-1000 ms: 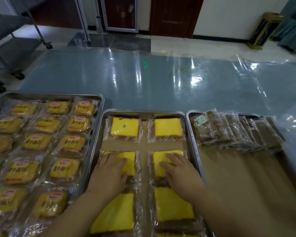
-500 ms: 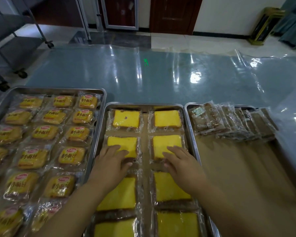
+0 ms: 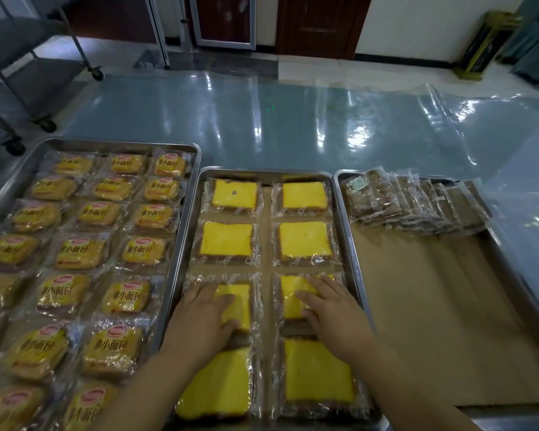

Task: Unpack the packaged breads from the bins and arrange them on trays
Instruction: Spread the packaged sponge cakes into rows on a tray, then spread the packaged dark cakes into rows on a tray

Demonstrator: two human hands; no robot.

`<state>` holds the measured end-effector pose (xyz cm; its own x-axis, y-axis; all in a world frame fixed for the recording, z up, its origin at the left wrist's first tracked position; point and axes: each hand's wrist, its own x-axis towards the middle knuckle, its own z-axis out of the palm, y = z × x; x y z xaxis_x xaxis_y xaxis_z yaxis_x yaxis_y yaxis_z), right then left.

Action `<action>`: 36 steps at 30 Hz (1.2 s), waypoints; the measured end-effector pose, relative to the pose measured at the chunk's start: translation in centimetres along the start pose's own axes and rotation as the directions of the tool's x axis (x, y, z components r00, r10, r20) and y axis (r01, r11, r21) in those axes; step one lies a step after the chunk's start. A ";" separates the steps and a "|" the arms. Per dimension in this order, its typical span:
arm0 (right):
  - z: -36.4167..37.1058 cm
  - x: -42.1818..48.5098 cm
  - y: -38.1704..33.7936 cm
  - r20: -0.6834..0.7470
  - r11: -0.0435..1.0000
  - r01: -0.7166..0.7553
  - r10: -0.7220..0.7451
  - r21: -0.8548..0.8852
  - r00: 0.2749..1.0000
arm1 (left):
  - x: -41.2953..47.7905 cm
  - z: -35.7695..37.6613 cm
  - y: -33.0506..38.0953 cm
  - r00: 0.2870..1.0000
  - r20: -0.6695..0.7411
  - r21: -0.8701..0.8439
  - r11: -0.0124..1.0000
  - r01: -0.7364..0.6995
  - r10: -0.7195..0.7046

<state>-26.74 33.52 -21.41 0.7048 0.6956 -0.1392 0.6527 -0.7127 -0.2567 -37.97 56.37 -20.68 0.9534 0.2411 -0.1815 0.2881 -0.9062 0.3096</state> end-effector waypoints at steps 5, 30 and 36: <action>-1.0 0.5 -0.4 0.033 0.999 -0.018 0.019 -0.038 0.999 | 0.6 -0.1 0.3 1.000 0.007 -0.005 1.000 0.015 -0.015; 0.9 -8.8 -2.5 0.027 1.000 -0.020 0.020 -0.012 0.999 | -9.1 2.8 2.5 0.998 -0.037 -0.005 0.999 0.040 -0.040; -1.3 -9.3 -2.5 -0.133 0.998 0.014 -0.006 0.061 0.991 | -8.1 1.7 3.1 0.987 -0.154 -0.098 0.993 -0.060 0.045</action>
<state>-34.56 28.73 -18.25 0.7315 0.6818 -0.0095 0.6445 -0.6959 -0.3168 -44.98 50.99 -19.81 0.9678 0.2509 -0.0219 0.2375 -0.8805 0.4103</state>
